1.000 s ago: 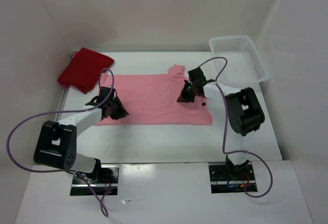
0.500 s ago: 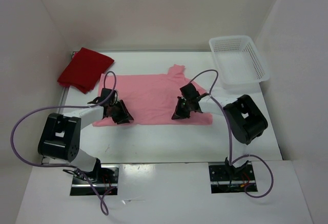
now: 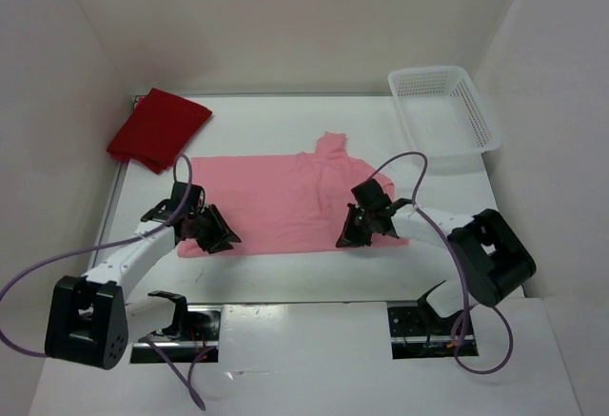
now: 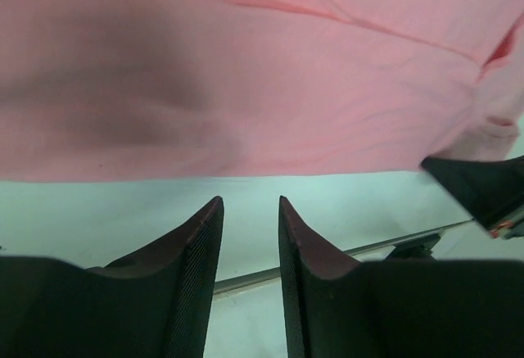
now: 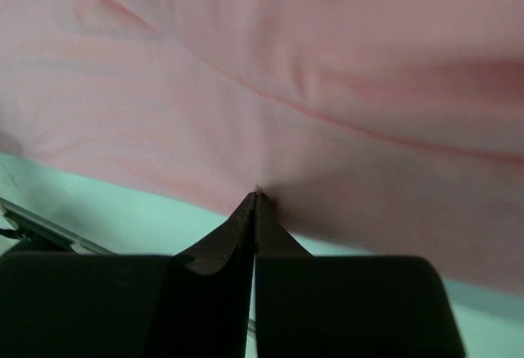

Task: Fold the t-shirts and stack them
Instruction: Fold the flattened tshirt in 1/3 of the way

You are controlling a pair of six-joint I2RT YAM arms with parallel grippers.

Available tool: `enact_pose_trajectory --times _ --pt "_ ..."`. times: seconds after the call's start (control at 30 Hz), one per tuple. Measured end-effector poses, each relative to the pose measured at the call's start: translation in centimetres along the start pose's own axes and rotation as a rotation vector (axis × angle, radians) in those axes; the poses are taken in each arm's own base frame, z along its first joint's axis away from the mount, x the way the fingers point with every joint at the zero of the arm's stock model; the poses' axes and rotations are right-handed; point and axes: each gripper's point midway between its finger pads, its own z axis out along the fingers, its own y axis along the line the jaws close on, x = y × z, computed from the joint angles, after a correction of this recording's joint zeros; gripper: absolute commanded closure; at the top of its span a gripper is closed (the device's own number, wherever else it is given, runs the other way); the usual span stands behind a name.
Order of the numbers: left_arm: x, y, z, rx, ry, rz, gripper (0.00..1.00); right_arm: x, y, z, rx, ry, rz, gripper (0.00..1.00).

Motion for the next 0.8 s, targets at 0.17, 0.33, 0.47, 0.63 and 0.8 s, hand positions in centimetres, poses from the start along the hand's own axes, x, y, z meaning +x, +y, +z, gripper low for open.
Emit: enact_pose_trajectory --times 0.17,0.33,0.47,0.63,0.8 --pt "-2.0 -1.6 -1.9 0.020 -0.046 0.005 0.66 1.8 -0.8 -1.7 0.037 0.042 0.004 0.83" --pt "-10.9 -6.2 -4.1 0.059 -0.241 0.094 0.72 -4.0 5.1 -4.4 -0.073 -0.041 -0.053 0.90" --pt "-20.3 -7.8 -4.1 0.062 -0.411 0.098 0.75 -12.3 8.3 -6.3 -0.161 -0.186 -0.073 0.99" --pt "-25.8 -3.7 -0.7 -0.067 -0.467 0.038 0.71 -20.8 6.3 -5.2 -0.091 -0.293 -0.046 0.91" --pt "-27.1 -1.9 1.2 -0.141 -0.472 0.040 0.66 -28.6 4.3 -3.1 0.003 -0.391 -0.029 0.84"
